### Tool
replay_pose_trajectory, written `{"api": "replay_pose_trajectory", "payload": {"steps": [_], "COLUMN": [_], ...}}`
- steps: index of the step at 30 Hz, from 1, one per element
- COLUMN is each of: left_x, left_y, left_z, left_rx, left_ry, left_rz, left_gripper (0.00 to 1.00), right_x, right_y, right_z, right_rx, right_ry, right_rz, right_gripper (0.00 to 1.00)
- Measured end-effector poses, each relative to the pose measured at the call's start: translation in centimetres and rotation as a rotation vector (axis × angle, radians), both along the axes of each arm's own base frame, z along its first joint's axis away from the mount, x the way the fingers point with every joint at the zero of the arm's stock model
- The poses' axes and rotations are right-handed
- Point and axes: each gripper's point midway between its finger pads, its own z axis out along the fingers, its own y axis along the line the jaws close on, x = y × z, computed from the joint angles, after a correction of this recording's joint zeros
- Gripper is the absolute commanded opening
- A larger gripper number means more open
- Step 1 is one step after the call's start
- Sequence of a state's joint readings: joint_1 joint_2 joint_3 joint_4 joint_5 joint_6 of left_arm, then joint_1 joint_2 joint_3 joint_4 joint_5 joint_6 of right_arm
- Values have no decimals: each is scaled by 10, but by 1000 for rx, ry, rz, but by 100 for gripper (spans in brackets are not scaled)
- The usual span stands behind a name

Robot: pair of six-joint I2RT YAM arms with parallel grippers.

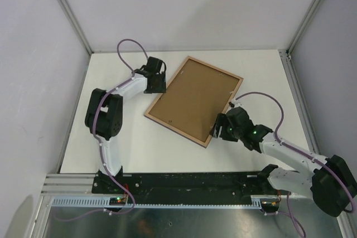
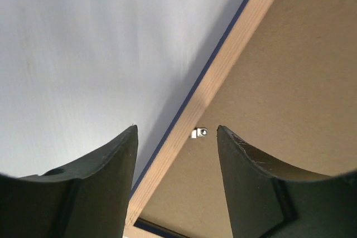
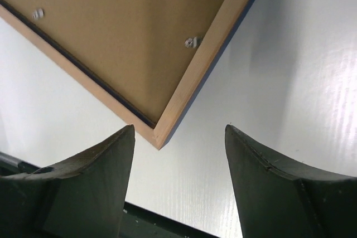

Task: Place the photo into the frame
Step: Press the fastener onto the backboard, then adjust the photo frame at the center of the board.

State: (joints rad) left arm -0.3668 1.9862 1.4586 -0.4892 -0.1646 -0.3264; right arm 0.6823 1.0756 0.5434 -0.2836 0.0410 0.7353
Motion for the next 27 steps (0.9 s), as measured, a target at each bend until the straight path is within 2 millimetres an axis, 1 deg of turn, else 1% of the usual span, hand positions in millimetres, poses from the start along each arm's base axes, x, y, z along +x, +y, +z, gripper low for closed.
{"api": "replay_pose_trajectory", "payload": {"steps": [3,6,10,12,14,17,22,25,27], "left_x": [2,4,9,18,26,40,58,63,67], "left_y": [-2,-4,-5,-9,-13,-18,-24,-28,-31], "left_z": [20,32,34,34,33,32,21,9,0], "left_rx": [-27,-40,-29,-25,-23,-16,6,11,15], "left_ry": [-40,-66,-75,-82,-88,-103,-105,-89,-79], "left_rz": [11,1,-26,-47,-67,-92,-132,-159,-178], "left_gripper": [67,70,72,73,74,74,74,73,72], "right_x": [16,40,77,94,112,140,181,198,206], "right_y": [-15,-42,-86,-106,-120,-129,-131,-127,-123], "right_z": [9,18,24,21,17,13,9,3,-1], "right_rx": [-5,-15,-39,-59,-81,-105,-117,-120,-126], "right_ry": [-23,-48,-62,-52,-34,-24,-34,-30,-24], "right_rz": [-58,-156,-312,-377,-421,-458,-480,-477,-471], "right_gripper": [71,72,73,74,74,74,72,71,70]}}
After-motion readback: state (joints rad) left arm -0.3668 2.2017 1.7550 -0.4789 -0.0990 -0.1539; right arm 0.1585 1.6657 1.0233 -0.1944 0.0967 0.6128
